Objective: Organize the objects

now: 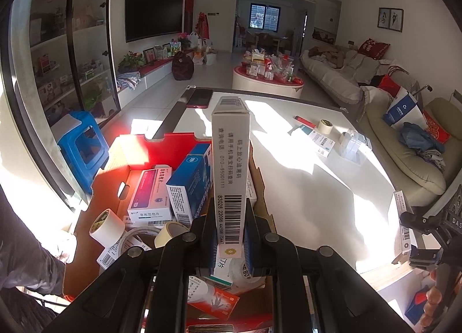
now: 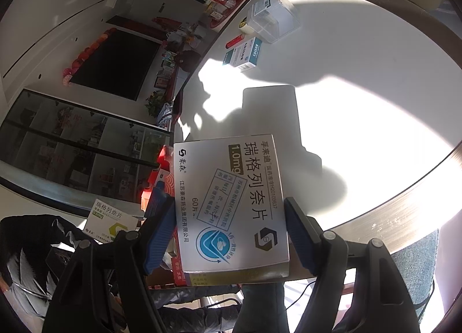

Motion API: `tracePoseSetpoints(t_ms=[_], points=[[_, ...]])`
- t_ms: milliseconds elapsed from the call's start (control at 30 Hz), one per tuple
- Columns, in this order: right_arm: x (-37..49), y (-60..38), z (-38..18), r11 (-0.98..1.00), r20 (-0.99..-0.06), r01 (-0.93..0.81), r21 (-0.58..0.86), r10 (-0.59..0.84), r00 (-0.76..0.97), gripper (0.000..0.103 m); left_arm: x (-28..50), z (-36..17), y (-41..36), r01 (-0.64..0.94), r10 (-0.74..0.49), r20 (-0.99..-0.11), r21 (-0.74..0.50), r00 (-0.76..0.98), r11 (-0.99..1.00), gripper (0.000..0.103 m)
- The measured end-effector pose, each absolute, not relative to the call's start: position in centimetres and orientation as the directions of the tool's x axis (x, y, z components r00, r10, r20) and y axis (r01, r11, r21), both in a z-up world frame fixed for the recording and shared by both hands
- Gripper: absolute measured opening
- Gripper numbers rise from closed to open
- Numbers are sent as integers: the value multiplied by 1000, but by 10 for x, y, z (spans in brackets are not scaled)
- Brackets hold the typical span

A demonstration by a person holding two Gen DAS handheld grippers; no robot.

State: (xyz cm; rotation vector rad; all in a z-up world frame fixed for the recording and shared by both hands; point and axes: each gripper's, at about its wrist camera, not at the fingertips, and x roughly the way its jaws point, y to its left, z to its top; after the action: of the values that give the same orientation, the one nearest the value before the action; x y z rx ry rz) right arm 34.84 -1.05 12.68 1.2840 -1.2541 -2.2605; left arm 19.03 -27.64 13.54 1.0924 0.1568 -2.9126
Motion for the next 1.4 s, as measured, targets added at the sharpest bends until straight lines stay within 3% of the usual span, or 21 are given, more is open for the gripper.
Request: tracePoseSetpoints(t_ms=[1400], points=[[348,-12,127,-594,-575,-184,783,-581,-576,73,191,134,-287,93,-19,-652,-78,-758,-993,14]])
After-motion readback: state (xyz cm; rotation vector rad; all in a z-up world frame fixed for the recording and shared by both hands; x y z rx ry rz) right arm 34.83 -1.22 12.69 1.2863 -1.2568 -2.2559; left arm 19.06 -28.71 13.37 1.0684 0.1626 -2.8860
